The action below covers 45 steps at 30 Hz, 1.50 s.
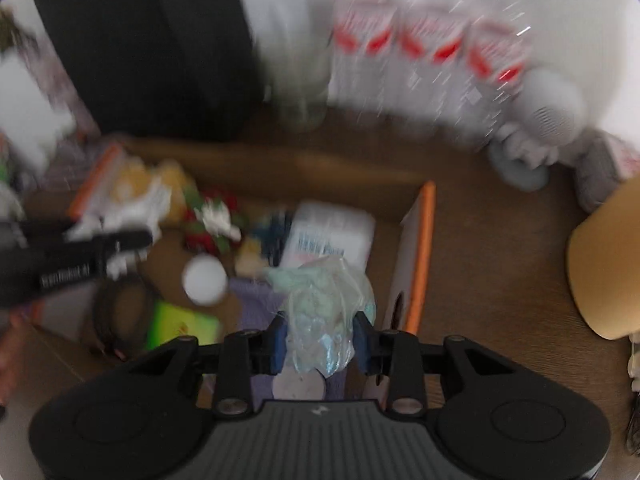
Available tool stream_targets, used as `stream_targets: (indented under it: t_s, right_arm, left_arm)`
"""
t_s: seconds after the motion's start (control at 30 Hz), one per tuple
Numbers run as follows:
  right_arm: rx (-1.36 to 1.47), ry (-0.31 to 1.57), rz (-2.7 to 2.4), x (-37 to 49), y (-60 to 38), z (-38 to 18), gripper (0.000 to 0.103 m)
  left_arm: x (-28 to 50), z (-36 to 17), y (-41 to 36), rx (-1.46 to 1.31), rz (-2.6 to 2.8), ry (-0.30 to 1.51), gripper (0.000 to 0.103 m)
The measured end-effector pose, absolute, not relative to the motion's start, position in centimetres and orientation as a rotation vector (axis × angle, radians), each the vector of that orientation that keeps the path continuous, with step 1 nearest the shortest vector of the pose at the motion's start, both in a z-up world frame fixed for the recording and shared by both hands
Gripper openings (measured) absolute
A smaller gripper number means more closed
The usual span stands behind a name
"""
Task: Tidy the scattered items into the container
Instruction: 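Carry the tissue into the box with the left tool while the right tool drops the plastic bag there, then move both tools back from the box toward the remaining table items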
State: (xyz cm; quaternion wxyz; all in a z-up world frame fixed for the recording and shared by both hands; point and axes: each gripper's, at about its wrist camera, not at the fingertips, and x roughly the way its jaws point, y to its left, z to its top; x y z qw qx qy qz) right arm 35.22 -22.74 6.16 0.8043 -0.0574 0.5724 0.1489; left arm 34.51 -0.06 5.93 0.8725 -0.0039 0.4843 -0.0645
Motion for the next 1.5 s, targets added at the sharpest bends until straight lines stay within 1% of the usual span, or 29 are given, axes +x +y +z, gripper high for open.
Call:
stream_targets:
  t_s: [0.13, 0.23, 0.4, 0.5, 0.53, 0.57, 0.6, 0.63, 0.67, 0.73, 0.8, 0.83, 0.97, 1.1, 1.13, 1.23, 1.33, 1.43, 1.5]
  right_arm:
    - [-0.217, 1.356, 0.333, 36.6, -20.3, 2.9, 0.03]
    - [-0.186, 1.393, 0.299, 37.7, -20.0, 1.5, 0.032]
    - [-0.159, 1.422, 0.29, 38.4, -20.0, 0.7, 0.033]
    - [-0.13, 1.431, 0.27, 38.7, -19.9, 0.5, 0.037]
    - [-0.127, 1.431, 0.263, 38.6, -19.9, 0.7, 0.039]
    - [-0.119, 1.429, 0.258, 38.5, -19.8, 1.1, 0.045]
    - [-0.111, 1.421, 0.253, 38.4, -19.9, 1.7, 0.05]
    - [-0.1, 1.412, 0.246, 38.2, -20.0, 2.3, 0.057]
    - [-0.081, 1.401, 0.24, 38.1, -20.3, 3.1, 0.059]
    - [-0.041, 1.381, 0.225, 37.7, -20.9, 4.7, 0.059]
    - [-0.031, 1.351, 0.221, 36.8, -21.1, 6.4, 0.062]
    - [-0.032, 1.339, 0.218, 36.4, -21.2, 7.1, 0.065]
    - [-0.05, 1.291, 0.22, 34.5, -21.2, 9.7, 0.07]
    - [-0.052, 1.259, 0.217, 32.7, -20.6, 12.0, 0.072]
    - [-0.05, 1.248, 0.219, 32.1, -20.6, 12.6, 0.073]
    - [-0.037, 1.207, 0.23, 30.3, -20.5, 14.2, 0.083]
    - [-0.025, 1.125, 0.222, 28.7, -20.6, 15.3, 0.084]
    - [-0.019, 0.942, 0.23, 26.7, -20.7, 16.1, 0.088]
    - [0.01, 0.745, 0.228, 24.5, -20.8, 15.9, 0.088]
  left_arm:
    - [35.5, 2.9, -0.7, 0.015, -0.117, 1.105, 0.024]
    - [35.4, 2.6, -1.0, 0.024, -0.097, 1.17, 0.026]
    - [35.5, 2.3, -1.0, 0.029, -0.095, 1.165, 0.03]
    - [35.5, 2.6, -1.1, 0.021, -0.105, 1.183, 0.035]
    - [35.2, 3.2, -1.0, 0.015, -0.11, 1.181, 0.04]
    - [34.8, 3.8, -0.8, 0.008, -0.108, 1.172, 0.043]
    - [34.5, 4.5, -0.6, 0.007, -0.101, 1.163, 0.049]
    - [34.2, 5.1, -0.5, 0.006, -0.091, 1.155, 0.055]
    - [34.0, 5.9, -0.3, 0.003, -0.078, 1.149, 0.059]
    - [33.6, 7.4, 0.1, -0.009, -0.056, 1.14, 0.075]
    - [33.1, 8.7, 0.5, -0.008, -0.034, 1.132, 0.079]
    - [32.8, 9.3, 0.6, -0.007, -0.026, 1.127, 0.08]
    - [31.0, 11.7, 0.5, -0.007, -0.023, 1.097, 0.083]
    - [28.9, 14.1, -0.1, -0.001, -0.024, 1.057, 0.091]
    - [28.4, 14.5, -0.2, -0.006, -0.025, 1.045, 0.094]
    - [26.8, 15.8, -0.4, -0.001, -0.006, 0.984, 0.102]
    - [24.8, 16.8, -0.4, 0.006, 0.019, 0.859, 0.103]
    - [22.0, 17.1, 0.0, 0.002, 0.013, 0.659, 0.103]
    - [20.0, 16.8, 0.1, 0.014, -0.01, 0.52, 0.103]
